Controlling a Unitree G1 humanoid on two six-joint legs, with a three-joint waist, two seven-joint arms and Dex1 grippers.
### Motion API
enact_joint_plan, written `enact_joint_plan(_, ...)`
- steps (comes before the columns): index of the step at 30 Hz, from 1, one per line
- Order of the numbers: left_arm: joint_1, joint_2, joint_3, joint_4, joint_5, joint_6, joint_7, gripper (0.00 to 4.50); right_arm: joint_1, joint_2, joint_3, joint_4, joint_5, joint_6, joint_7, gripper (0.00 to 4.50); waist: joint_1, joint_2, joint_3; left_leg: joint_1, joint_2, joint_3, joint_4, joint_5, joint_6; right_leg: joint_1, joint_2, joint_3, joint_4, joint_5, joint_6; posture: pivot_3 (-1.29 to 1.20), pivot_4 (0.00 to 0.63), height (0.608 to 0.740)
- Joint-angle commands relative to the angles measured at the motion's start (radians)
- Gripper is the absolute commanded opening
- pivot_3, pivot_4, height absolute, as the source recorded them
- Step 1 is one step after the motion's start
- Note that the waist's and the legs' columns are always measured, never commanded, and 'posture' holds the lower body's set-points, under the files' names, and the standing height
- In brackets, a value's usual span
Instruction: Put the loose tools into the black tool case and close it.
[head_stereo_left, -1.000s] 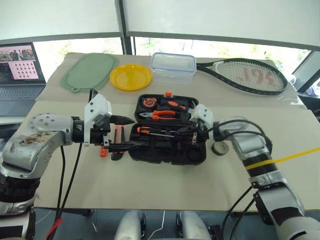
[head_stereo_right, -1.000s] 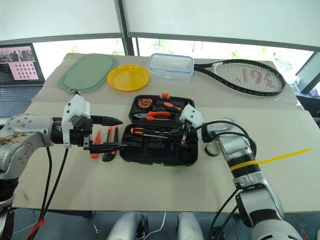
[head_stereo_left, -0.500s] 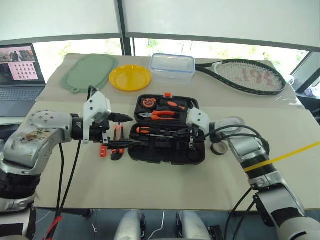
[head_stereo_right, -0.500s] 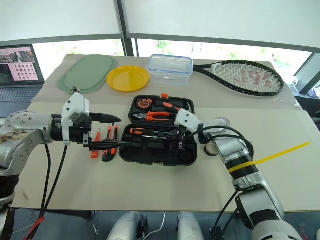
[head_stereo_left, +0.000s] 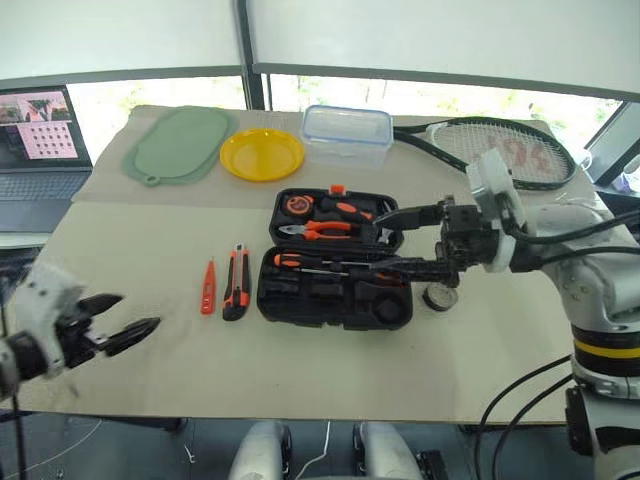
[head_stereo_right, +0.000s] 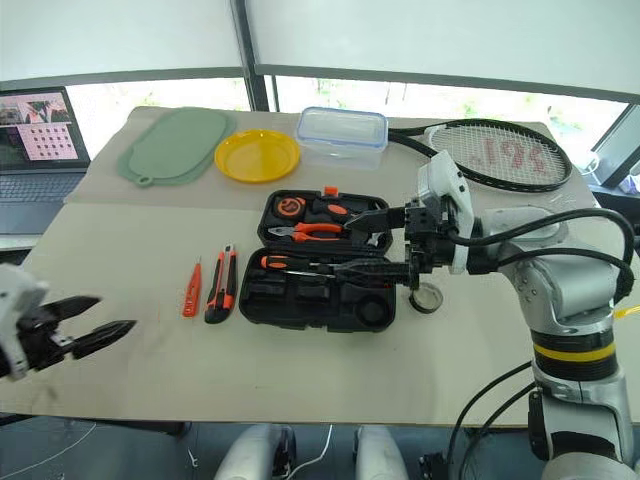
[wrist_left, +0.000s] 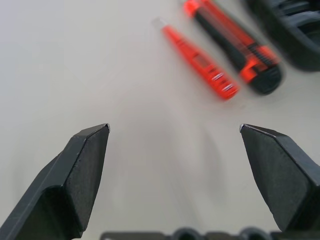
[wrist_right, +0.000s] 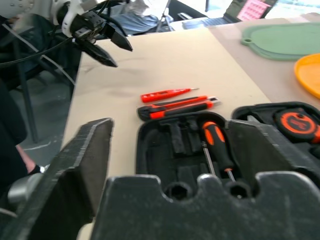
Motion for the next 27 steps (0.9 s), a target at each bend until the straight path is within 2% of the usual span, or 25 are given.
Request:
enact_joint_plan(1, -0.049, 0.002, 0.020, -0.045, -0.047, 0.084, 0.070, 4.50, 0.012, -0.017, -0.042, -0.057, 0.058, 0.009, -0.027, 4.43, 0.006, 0.000, 0.000, 0.000, 0.000, 0.000, 0.000, 0.000, 0.000, 0.000, -0.001, 0.000, 0.000, 0.000, 0.000, 0.00, 0.150, 0.738)
enact_joint_plan(6, -0.315, 0.031, -0.091, -0.042, -0.149, 0.370, 0.223, 4.50, 0.024, -0.021, -0.035, -0.081, 0.076, 0.002, -0.065, 4.43, 0.017, -0.001, 0.000, 0.000, -0.001, -0.001, 0.000, 0.000, 0.000, 0.001, -0.001, -0.001, 0.000, 0.001, 0.000, 0.00, 0.150, 0.738)
enact_joint_plan(11, -0.655, -0.007, -0.275, 0.050, -0.119, 0.694, 0.391, 4.50, 0.042, -0.014, -0.045, -0.115, 0.086, -0.008, -0.133, 4.43, 0.002, -0.002, 0.000, 0.000, -0.002, -0.001, 0.000, 0.001, 0.000, 0.001, 0.002, 0.001, 0.001, 0.001, 0.001, 0.00, 0.150, 0.738)
enact_joint_plan(18, -0.944, -0.052, -0.579, 0.352, -0.016, 0.722, 0.508, 4.50, 0.103, 0.003, -0.066, -0.189, 0.134, -0.003, -0.208, 4.43, 0.008, -0.004, 0.001, -0.001, -0.004, -0.002, 0.000, 0.001, -0.003, 0.001, 0.005, 0.002, 0.002, 0.001, 0.000, 0.00, 0.150, 0.738)
enact_joint_plan(27, -1.041, -0.102, -0.695, 0.446, 0.021, 0.710, 0.484, 4.50, 0.142, 0.011, -0.068, -0.229, 0.160, -0.018, -0.282, 4.43, 0.005, -0.006, 0.003, -0.001, -0.003, -0.002, 0.000, 0.001, -0.002, 0.000, 0.005, 0.002, 0.002, 0.001, 0.000, 0.00, 0.150, 0.738)
